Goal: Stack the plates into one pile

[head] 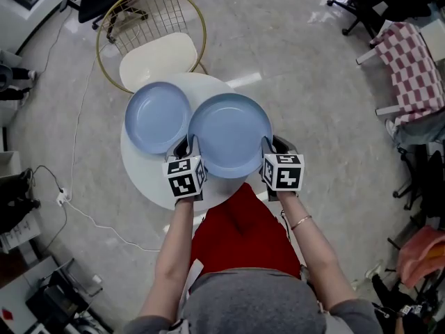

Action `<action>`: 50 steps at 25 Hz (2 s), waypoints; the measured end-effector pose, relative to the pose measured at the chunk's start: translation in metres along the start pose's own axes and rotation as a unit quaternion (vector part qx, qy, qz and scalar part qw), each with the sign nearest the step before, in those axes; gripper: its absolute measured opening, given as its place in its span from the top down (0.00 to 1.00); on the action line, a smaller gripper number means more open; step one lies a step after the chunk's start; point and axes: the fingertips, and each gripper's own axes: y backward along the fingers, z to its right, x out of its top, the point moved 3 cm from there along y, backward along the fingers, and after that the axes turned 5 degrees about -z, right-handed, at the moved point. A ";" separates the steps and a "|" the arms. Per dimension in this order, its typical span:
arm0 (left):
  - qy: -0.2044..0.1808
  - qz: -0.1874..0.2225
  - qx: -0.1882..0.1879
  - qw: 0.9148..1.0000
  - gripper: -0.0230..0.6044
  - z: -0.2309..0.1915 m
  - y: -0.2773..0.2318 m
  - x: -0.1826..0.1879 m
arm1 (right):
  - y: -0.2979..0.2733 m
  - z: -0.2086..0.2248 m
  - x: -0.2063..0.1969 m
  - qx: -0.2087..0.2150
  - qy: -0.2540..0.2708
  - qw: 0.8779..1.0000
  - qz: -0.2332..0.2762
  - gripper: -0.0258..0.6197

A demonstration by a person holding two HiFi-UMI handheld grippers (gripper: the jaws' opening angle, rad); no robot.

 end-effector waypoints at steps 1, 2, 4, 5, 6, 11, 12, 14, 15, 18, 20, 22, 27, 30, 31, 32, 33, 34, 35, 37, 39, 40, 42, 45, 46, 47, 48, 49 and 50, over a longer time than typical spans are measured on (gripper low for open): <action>-0.001 -0.003 0.000 1.000 0.87 0.000 -0.003 -0.001 | -0.003 0.001 0.000 -0.001 0.000 1.000 -0.003 0.82; -0.001 -0.007 0.000 1.000 0.87 0.000 -0.006 -0.001 | -0.006 0.002 -0.001 -0.001 0.000 1.000 -0.007 0.82; -0.002 -0.014 0.000 1.000 0.87 0.000 -0.013 -0.003 | -0.011 0.005 -0.003 -0.002 0.001 1.000 -0.013 0.82; -0.002 -0.017 0.001 1.000 0.87 0.000 -0.016 -0.004 | -0.013 0.006 -0.003 -0.004 0.001 1.000 -0.016 0.82; -0.003 -0.019 0.001 1.000 0.87 0.000 -0.018 -0.005 | -0.016 0.007 -0.004 -0.005 0.002 1.000 -0.017 0.82; -0.010 -0.030 0.005 0.999 0.86 0.001 -0.028 -0.007 | -0.025 0.012 -0.005 -0.014 0.011 1.000 -0.025 0.82; -0.010 -0.032 0.005 0.999 0.86 0.001 -0.030 -0.008 | -0.027 0.012 -0.005 -0.015 0.013 0.999 -0.026 0.82; -0.010 -0.036 0.005 0.999 0.86 0.000 -0.033 -0.009 | -0.029 0.013 -0.006 -0.018 0.014 0.999 -0.029 0.82; -0.011 -0.037 0.006 0.999 0.86 0.000 -0.034 -0.010 | -0.030 0.013 -0.006 -0.019 0.014 0.999 -0.030 0.82; -0.016 -0.043 0.009 0.999 0.86 0.001 -0.038 -0.012 | -0.032 0.015 -0.008 -0.021 0.015 0.999 -0.033 0.82; -0.020 -0.047 0.011 0.999 0.85 0.001 -0.040 -0.014 | -0.034 0.016 -0.010 -0.023 0.017 0.999 -0.035 0.82; -0.024 -0.048 0.014 0.998 0.85 0.001 -0.041 -0.014 | -0.036 0.016 -0.011 -0.024 0.020 0.999 -0.037 0.82; -0.033 -0.052 0.023 0.998 0.85 0.004 -0.042 -0.014 | -0.038 0.017 -0.013 -0.028 0.029 0.999 -0.036 0.82; -0.039 -0.054 0.025 0.997 0.84 0.003 -0.042 -0.015 | -0.040 0.017 -0.012 -0.030 0.032 0.998 -0.035 0.82; -0.041 -0.055 0.025 0.997 0.84 0.004 -0.042 -0.015 | -0.040 0.017 -0.012 -0.031 0.035 0.998 -0.034 0.82; -0.043 -0.056 0.026 0.997 0.84 0.004 -0.042 -0.015 | -0.040 0.017 -0.012 -0.032 0.038 0.998 -0.034 0.82; -0.044 -0.057 0.026 0.997 0.84 0.004 -0.042 -0.015 | -0.040 0.017 -0.011 -0.033 0.040 0.998 -0.034 0.82; -0.045 -0.059 0.027 0.997 0.84 0.004 -0.042 -0.015 | -0.040 0.017 -0.011 -0.035 0.043 0.998 -0.034 0.82; -0.046 -0.060 0.028 0.997 0.83 0.005 -0.043 -0.015 | -0.040 0.017 -0.011 -0.036 0.044 0.998 -0.034 0.82; -0.047 -0.062 0.030 0.997 0.83 0.005 -0.043 -0.015 | -0.041 0.017 -0.011 -0.040 0.047 0.998 -0.034 0.82; -0.046 -0.064 0.031 0.996 0.82 0.005 -0.043 -0.015 | -0.041 0.017 -0.011 -0.044 0.049 0.997 -0.034 0.82; -0.046 -0.065 0.031 0.996 0.82 0.005 -0.043 -0.015 | -0.041 0.016 -0.011 -0.046 0.049 0.997 -0.034 0.82; -0.045 -0.065 0.031 0.996 0.81 0.005 -0.043 -0.014 | -0.041 0.016 -0.010 -0.048 0.049 0.997 -0.033 0.82; -0.043 -0.065 0.030 0.997 0.80 0.005 -0.043 -0.014 | -0.040 0.016 -0.008 -0.051 0.052 0.997 -0.029 0.82; -0.041 -0.065 0.030 0.997 0.80 0.005 -0.043 -0.014 | -0.039 0.017 -0.008 -0.051 0.053 0.997 -0.028 0.82; -0.038 -0.065 0.029 0.997 0.79 0.005 -0.043 -0.014 | -0.039 0.017 -0.007 -0.050 0.053 0.997 -0.027 0.82; -0.035 -0.065 0.028 0.997 0.79 0.006 -0.043 -0.014 | -0.039 0.017 -0.006 -0.050 0.052 0.997 -0.026 0.82; -0.032 -0.065 0.027 0.997 0.78 0.005 -0.043 -0.014 | -0.038 0.018 -0.005 -0.050 0.053 0.997 -0.024 0.82; -0.030 -0.065 0.027 0.997 0.78 0.005 -0.043 -0.015 | -0.038 0.018 -0.004 -0.050 0.054 0.997 -0.022 0.82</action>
